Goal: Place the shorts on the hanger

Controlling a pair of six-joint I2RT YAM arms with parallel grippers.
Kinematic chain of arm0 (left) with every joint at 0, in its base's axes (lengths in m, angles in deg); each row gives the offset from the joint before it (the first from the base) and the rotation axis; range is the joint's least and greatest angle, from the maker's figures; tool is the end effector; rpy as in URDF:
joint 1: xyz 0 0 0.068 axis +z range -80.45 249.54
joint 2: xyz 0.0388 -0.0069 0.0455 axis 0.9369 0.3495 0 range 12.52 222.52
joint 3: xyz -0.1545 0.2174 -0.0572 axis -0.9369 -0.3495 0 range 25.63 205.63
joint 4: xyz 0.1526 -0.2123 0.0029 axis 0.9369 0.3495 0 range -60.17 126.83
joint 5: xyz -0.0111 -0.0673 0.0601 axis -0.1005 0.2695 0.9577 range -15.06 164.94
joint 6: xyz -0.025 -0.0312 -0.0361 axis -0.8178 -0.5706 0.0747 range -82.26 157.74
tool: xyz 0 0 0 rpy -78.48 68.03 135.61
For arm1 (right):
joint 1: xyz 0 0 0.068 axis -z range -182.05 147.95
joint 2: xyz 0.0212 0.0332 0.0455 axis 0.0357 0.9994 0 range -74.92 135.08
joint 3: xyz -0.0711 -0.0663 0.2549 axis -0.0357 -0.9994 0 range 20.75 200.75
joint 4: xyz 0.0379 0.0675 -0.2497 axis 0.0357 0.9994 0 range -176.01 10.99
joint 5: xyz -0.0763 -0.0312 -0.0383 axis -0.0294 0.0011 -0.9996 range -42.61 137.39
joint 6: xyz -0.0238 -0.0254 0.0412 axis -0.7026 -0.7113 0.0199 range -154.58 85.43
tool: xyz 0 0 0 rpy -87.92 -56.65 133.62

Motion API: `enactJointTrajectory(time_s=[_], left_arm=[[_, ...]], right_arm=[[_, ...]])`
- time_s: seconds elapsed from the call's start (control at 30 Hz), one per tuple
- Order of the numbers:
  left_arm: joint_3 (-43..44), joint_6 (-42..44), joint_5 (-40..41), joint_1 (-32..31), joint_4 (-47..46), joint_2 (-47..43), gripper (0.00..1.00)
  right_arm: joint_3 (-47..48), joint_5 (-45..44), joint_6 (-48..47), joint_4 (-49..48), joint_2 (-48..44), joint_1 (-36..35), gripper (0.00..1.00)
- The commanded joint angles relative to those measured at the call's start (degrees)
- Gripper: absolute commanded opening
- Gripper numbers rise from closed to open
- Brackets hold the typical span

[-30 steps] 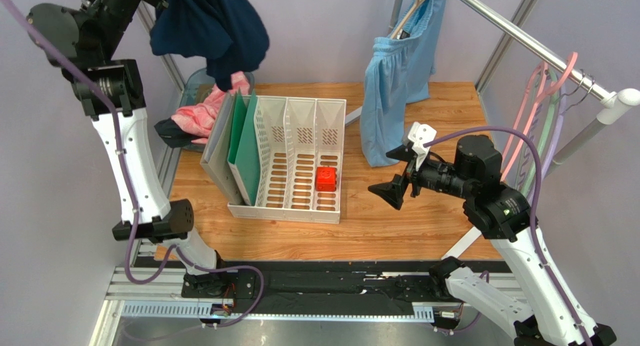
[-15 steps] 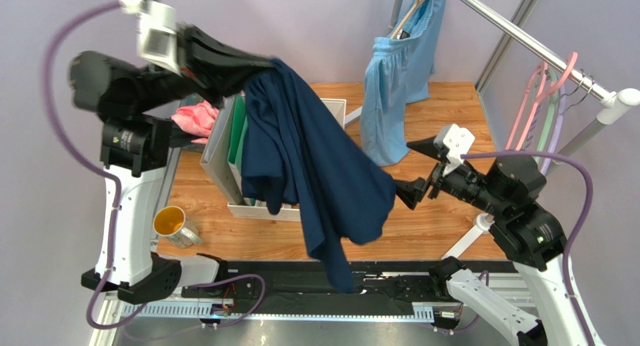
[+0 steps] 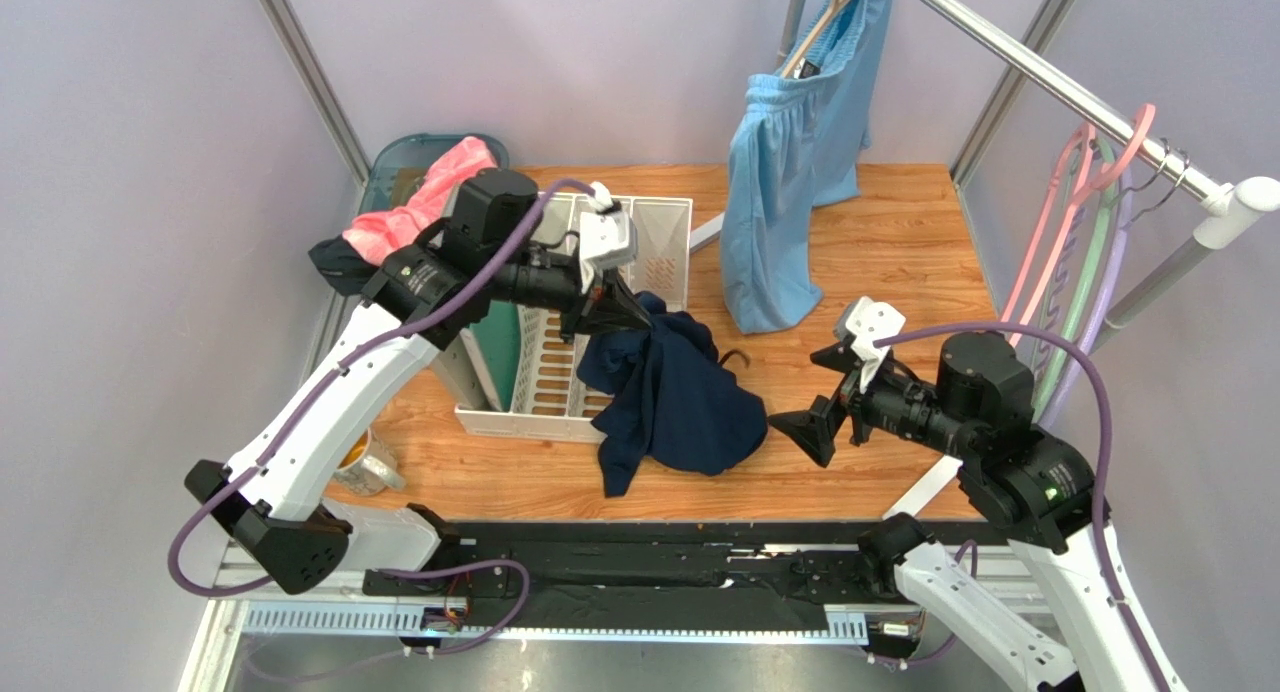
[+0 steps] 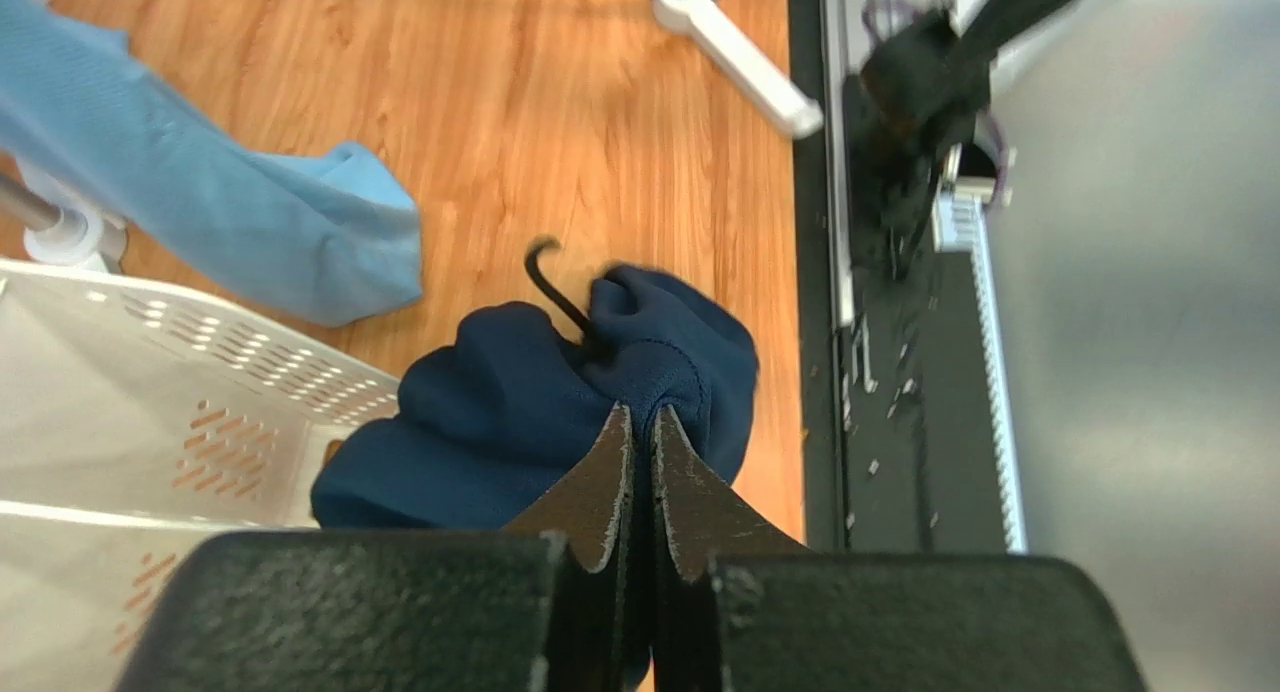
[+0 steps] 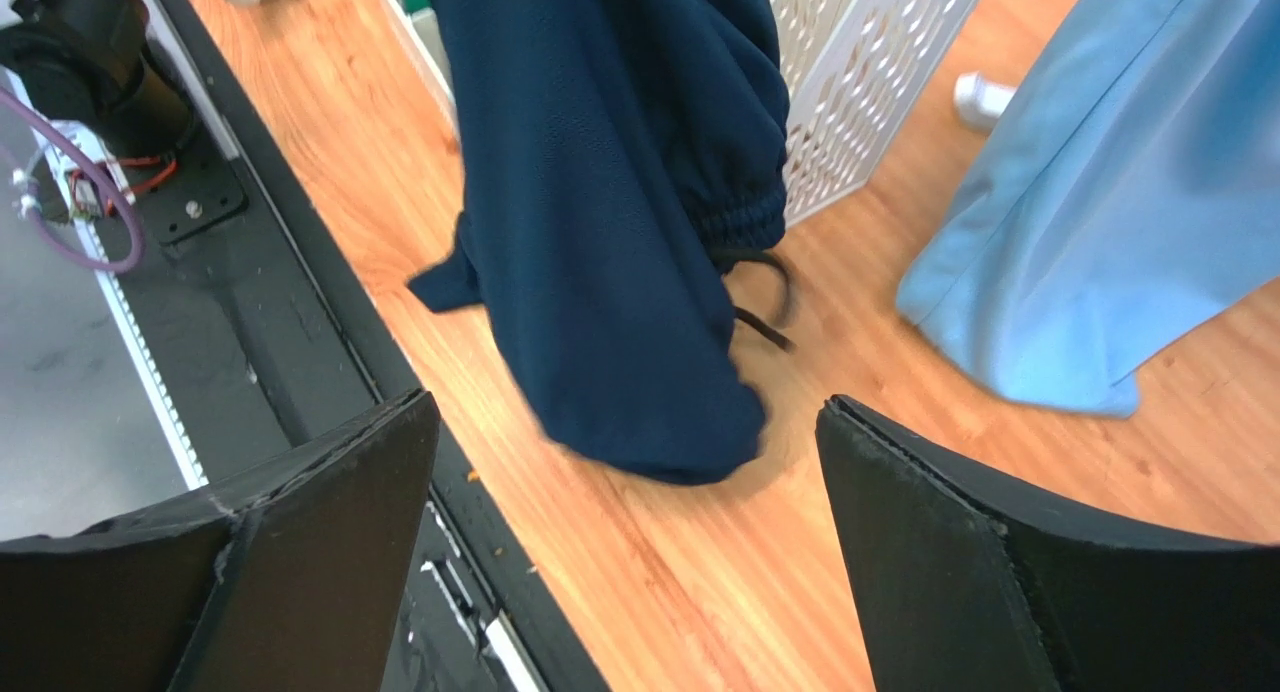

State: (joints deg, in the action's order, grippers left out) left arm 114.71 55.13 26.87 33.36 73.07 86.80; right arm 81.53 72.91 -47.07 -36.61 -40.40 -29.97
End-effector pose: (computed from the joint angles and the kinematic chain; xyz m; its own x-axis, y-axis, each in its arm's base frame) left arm 0.1911 -0.1725 0.4417 -0.0912 0.3141 -0.9450 0.9952 0.0621 -0.0754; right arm 0.0752 0.0572 0.3835 -0.1719 -0.3121 -0.9344 -0.8295 0.5575 -0.0336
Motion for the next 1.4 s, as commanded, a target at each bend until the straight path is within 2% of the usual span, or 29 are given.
enactJointTrajectory(time_s=[0.0,0.07,0.1,0.17,0.2,0.3,0.4,0.43,0.5,0.53,0.6,0.63,0.67,0.73,0.9,1.03,1.17,1.37], left_arm=[[2.5,25.2,-1.5,-8.9,19.3,-0.1,0.00],[-1.6,33.0,-0.4,-11.5,28.6,0.2,0.00],[-7.2,37.7,2.4,-13.3,30.1,0.2,0.00],[-13.6,40.7,5.5,-13.5,30.6,0.2,0.00],[-20.1,43.1,7.6,-13.5,29.6,0.3,0.02],[-30.6,46.1,15.4,-13.5,25.2,-1.1,0.16],[-35.2,46.5,15.6,-13.5,22.0,-4.8,0.30],[-35.5,45.6,15.1,-13.5,21.7,-6.1,0.39],[-34.9,45.3,14.0,-13.5,22.9,-6.9,0.46],[-34.3,43.7,13.7,-13.5,23.3,-8.0,0.57],[-32.0,40.6,12.0,-12.4,21.5,-9.7,0.66],[-31.0,38.2,11.2,-11.7,19.6,-11.6,0.68],[-30.1,31.8,10.8,-11.2,13.9,-12.4,0.70],[-28.3,26.6,12.5,-11.1,4.9,-13.2,0.75],[-20.9,19.5,14.4,-11.1,-2.5,-6.0,0.79],[-15.0,13.9,16.6,-11.0,-7.5,4.2,0.80],[-5.3,11.1,17.4,-11.1,-4.6,13.4,0.84],[-0.8,12.3,18.3,-12.3,6.5,22.2,0.84]], right_arm=[[-0.7,-0.1,-1.2,1.6,1.6,0.1,0.98],[-1.9,0.5,-2.2,2.0,2.7,0.1,0.98],[-2.3,0.8,-2.9,2.4,3.2,0.1,0.97],[-3.5,1.8,-3.5,2.5,4.1,0.1,0.97],[-3.7,2.4,-3.9,2.5,5.3,0.1,0.97],[-4.4,4.8,-6.1,3.1,8.9,0.1,0.95],[-4.7,6.0,-8.3,3.5,11.7,0.1,0.93],[-4.8,6.4,-8.8,3.5,13.4,0.1,0.93],[-5.3,7.1,-10.3,3.6,15.4,0.1,0.91],[-5.5,7.1,-10.6,3.4,17.1,0.1,0.91],[-5.8,6.0,-10.6,2.4,18.8,0.2,0.89],[-5.6,5.5,-10.2,2.2,19.8,0.1,0.88],[-5.5,4.9,-9.9,1.9,21.4,0.2,0.87],[-5.1,4.8,-7.8,1.5,22.8,0.9,0.85],[-5.4,8.1,-3.2,0.8,23.0,6.1,0.86],[-5.3,10.1,0.8,1.5,23.9,9.3,0.86],[-4.8,9.9,1.7,2.5,24.5,11.1,0.86],[-4.3,8.5,-0.3,3.9,25.5,13.2,0.86]])
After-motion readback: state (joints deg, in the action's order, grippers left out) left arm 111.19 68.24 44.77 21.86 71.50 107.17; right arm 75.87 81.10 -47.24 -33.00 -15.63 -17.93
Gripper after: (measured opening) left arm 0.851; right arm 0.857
